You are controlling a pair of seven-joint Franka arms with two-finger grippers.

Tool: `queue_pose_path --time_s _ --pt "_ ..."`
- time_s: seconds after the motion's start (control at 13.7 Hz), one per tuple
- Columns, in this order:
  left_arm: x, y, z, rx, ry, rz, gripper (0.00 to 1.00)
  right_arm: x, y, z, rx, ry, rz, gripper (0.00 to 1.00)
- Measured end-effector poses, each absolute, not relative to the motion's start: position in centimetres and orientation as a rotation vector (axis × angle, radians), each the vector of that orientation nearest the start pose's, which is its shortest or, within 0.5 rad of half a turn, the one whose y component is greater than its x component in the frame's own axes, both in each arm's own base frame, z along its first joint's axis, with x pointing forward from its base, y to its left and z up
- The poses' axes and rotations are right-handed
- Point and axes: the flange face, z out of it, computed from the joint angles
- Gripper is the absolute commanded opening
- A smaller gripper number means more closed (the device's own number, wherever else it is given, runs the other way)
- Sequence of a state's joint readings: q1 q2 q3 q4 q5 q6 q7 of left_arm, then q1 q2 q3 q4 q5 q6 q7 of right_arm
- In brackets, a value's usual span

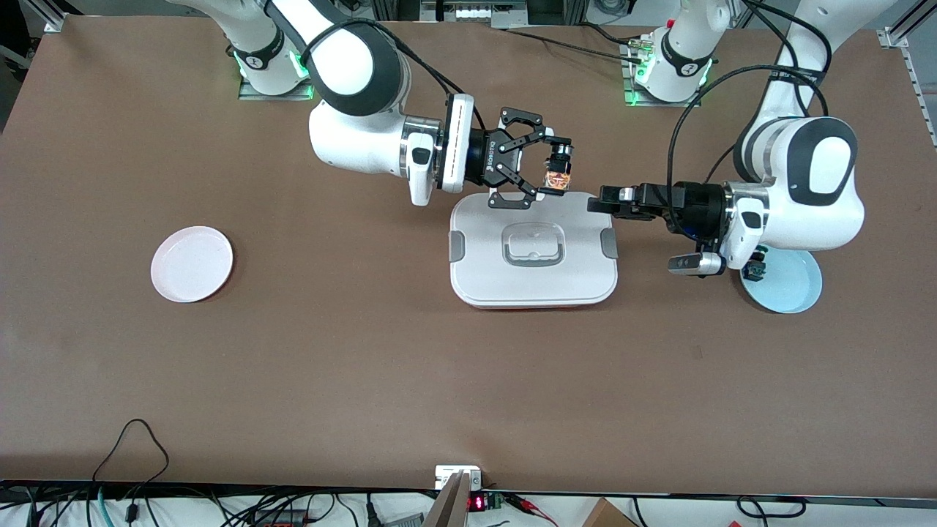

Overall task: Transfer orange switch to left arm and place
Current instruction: 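Carry the switch over the white box toward the left gripper, then close the left gripper on the switch held by the right gripper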

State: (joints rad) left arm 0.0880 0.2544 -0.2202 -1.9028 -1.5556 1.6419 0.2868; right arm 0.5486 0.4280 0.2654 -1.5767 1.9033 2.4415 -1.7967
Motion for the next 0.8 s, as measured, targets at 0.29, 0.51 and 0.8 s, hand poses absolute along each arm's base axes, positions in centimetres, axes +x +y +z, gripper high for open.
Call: queue_pose_path --time_s 0.29,0.51,0.8 --pt "57.4 -20.3 42.8 1.57 0.147 -0.326 0.98 50.8 50.2 45.2 -1.471 -0.888 -0.989 0.03" --pt "56.2 -21.5 43.3 1.579 0.131 -0.338 0.94 50.8 50.2 45.2 -1.471 -0.889 -0.989 0.03" --pt "55.5 -21.4 43.7 1.588 0.128 -0.334 0.72 50.7 50.3 45.1 -1.47 -0.891 -0.989 0.03"
